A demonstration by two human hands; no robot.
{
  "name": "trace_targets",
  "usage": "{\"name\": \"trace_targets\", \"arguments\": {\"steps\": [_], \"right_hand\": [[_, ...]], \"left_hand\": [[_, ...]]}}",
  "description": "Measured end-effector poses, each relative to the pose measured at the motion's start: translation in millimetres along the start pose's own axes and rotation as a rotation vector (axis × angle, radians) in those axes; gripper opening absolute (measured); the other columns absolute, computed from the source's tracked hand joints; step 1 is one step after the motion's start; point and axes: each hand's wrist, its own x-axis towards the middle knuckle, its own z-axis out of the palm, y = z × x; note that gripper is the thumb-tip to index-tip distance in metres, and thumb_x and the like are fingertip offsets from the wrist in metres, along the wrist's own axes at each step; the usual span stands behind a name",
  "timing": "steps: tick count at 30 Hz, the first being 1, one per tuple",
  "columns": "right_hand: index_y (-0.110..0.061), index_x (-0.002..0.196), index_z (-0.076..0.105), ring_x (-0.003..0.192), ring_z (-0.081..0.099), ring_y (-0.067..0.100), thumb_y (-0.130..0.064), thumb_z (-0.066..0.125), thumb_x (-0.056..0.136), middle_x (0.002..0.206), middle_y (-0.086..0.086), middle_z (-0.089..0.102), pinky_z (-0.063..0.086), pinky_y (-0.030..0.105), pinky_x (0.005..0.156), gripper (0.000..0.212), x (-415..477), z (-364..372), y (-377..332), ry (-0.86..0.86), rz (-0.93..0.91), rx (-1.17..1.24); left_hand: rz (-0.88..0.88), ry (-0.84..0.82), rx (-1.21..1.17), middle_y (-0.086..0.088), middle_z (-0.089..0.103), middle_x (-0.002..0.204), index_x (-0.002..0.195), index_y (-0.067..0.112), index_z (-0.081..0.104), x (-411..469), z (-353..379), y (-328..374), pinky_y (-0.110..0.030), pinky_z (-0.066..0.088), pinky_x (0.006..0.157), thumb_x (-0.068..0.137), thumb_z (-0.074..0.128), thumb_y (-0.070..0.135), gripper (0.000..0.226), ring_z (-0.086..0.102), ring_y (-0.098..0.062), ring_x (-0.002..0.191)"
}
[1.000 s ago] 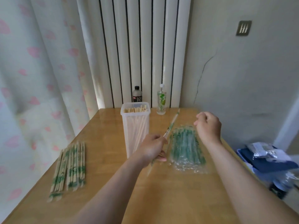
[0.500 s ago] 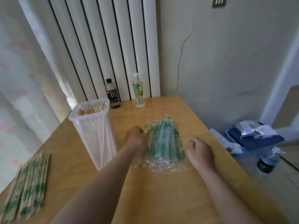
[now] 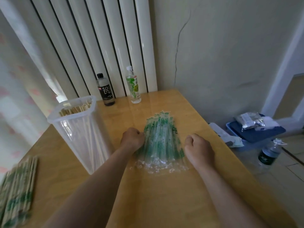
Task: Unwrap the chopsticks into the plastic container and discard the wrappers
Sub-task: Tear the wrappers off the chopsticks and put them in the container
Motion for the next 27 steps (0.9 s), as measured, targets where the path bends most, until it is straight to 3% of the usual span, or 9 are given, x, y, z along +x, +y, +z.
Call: {"name": "trace_targets", "arguments": {"steps": [5,10,14,17,20,23,27], "right_hand": [[-0.023,0.072,0.043,0.069,0.047,0.026,-0.025,0.040,0.105,0.068,-0.003,0.049,0.026,0.034,0.054,0.033,2,0,0,0.000,0.018,0.002],[-0.020,0.066,0.041,0.059,0.043,0.018,-0.024,0.038,0.105,0.066,0.000,0.049,0.023,0.032,0.050,0.040,-4,-7,-6,-0.037,0.028,0.023],[-0.016,0.065,0.038,0.059,0.040,0.024,-0.021,0.039,0.103,0.063,0.003,0.044,0.023,0.033,0.053,0.038,-8,-18,-16,-0.087,0.043,0.054],[-0.015,0.065,0.035,0.058,0.037,0.023,-0.020,0.042,0.100,0.060,0.003,0.040,0.023,0.033,0.054,0.036,-19,-27,-38,-0.057,-0.057,0.105],[-0.013,0.065,0.039,0.055,0.038,0.022,-0.023,0.045,0.097,0.058,0.004,0.042,0.026,0.032,0.055,0.034,-38,-31,-73,-0.095,-0.220,0.132],[-0.007,0.068,0.049,0.055,0.043,0.023,-0.025,0.049,0.094,0.060,0.012,0.050,0.029,0.032,0.055,0.032,-62,-28,-112,-0.175,-0.360,0.139],[-0.013,0.069,0.058,0.062,0.057,0.027,-0.027,0.051,0.093,0.062,0.007,0.058,0.037,0.031,0.055,0.029,-98,-12,-155,-0.292,-0.457,0.153]], "left_hand": [[0.017,0.013,-0.050,-0.003,0.036,0.057,0.060,0.016,0.039,-9,-5,3,-0.030,0.031,0.056,0.096,0.050,0.017,0.038,0.037,-0.020,0.053],[0.083,-0.003,-0.080,-0.003,0.051,0.069,0.072,0.013,0.051,-33,-18,5,-0.028,0.035,0.054,0.095,0.048,0.015,0.024,0.045,-0.018,0.061],[0.171,-0.036,-0.087,-0.002,0.065,0.083,0.086,0.010,0.067,-60,-32,5,-0.026,0.043,0.056,0.096,0.048,0.015,0.022,0.056,-0.013,0.071],[0.250,-0.019,-0.075,-0.009,0.066,0.077,0.078,0.008,0.066,-79,-45,0,-0.028,0.042,0.059,0.094,0.050,0.015,0.024,0.056,-0.020,0.071],[0.301,-0.013,-0.040,-0.014,0.070,0.085,0.084,0.004,0.069,-95,-60,-11,-0.030,0.045,0.062,0.095,0.051,0.015,0.024,0.061,-0.025,0.077],[0.317,0.026,-0.020,-0.015,0.070,0.082,0.082,0.002,0.069,-111,-78,-27,-0.031,0.047,0.063,0.094,0.052,0.016,0.025,0.063,-0.025,0.075],[0.281,0.057,-0.039,-0.015,0.071,0.079,0.079,0.000,0.070,-124,-101,-59,-0.038,0.054,0.072,0.092,0.053,0.016,0.026,0.067,-0.030,0.080]]}}
